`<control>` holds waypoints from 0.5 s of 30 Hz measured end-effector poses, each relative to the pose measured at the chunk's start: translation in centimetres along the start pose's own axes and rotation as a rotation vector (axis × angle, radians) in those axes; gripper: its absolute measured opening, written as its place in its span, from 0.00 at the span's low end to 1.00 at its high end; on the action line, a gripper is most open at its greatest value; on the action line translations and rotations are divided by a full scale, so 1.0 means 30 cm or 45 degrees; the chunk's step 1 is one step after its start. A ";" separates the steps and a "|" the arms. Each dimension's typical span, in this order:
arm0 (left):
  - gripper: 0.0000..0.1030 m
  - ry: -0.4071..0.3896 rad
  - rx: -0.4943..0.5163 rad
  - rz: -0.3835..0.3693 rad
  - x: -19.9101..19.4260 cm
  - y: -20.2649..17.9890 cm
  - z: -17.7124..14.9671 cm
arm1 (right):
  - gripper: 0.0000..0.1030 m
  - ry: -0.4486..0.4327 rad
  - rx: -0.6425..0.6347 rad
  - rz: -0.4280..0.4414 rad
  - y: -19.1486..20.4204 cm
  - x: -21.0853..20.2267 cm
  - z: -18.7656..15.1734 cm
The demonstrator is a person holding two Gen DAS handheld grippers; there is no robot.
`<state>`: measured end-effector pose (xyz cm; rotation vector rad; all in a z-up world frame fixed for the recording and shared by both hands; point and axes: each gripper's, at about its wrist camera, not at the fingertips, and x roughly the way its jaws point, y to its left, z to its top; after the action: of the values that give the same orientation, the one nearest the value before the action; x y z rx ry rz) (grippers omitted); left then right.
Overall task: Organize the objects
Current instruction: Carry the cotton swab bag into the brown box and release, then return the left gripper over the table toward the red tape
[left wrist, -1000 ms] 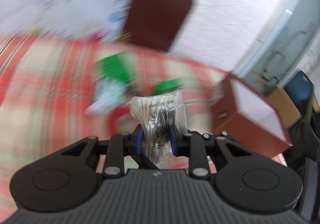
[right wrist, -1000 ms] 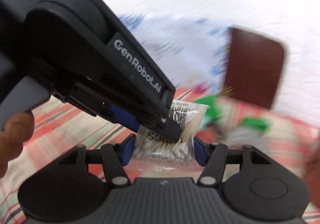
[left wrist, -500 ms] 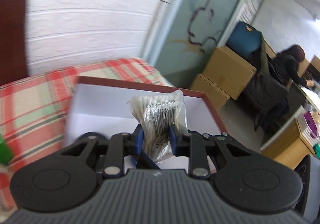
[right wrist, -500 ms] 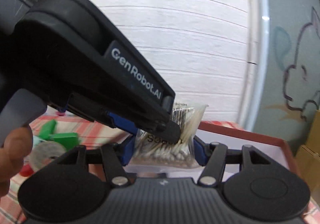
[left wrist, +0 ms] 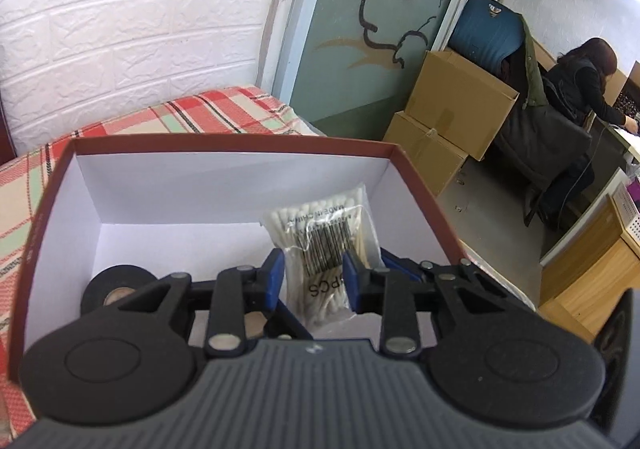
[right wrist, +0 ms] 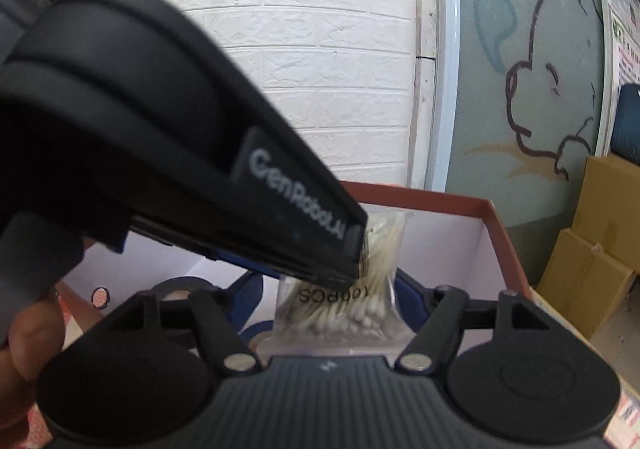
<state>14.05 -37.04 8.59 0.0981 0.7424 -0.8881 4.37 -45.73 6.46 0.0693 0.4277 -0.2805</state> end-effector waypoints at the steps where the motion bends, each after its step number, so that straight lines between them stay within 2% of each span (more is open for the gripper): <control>1: 0.36 -0.010 0.006 0.007 -0.020 -0.002 -0.002 | 0.69 -0.015 -0.008 -0.003 0.012 -0.014 -0.001; 4: 0.37 -0.054 0.015 0.020 -0.070 -0.009 -0.002 | 0.74 -0.083 -0.099 -0.032 0.083 -0.073 -0.007; 6: 0.38 -0.073 0.018 0.031 -0.101 -0.009 -0.004 | 0.87 -0.130 -0.183 -0.085 0.132 -0.101 -0.007; 9: 0.38 -0.096 0.026 0.075 -0.139 -0.005 -0.012 | 0.92 -0.174 -0.272 -0.190 0.185 -0.127 -0.012; 11: 0.38 -0.110 0.023 0.111 -0.171 0.005 -0.027 | 0.92 -0.174 -0.275 -0.211 0.202 -0.150 -0.015; 14: 0.38 -0.148 0.006 0.156 -0.243 0.043 -0.068 | 0.89 -0.238 -0.225 -0.141 0.228 -0.240 -0.020; 15: 0.44 -0.165 -0.007 0.161 -0.273 0.060 -0.087 | 0.87 -0.261 -0.224 -0.130 0.247 -0.270 -0.027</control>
<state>10.65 -29.45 11.36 0.0807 0.6114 -0.7644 -0.92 -36.48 9.18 -0.1531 0.2508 -0.3455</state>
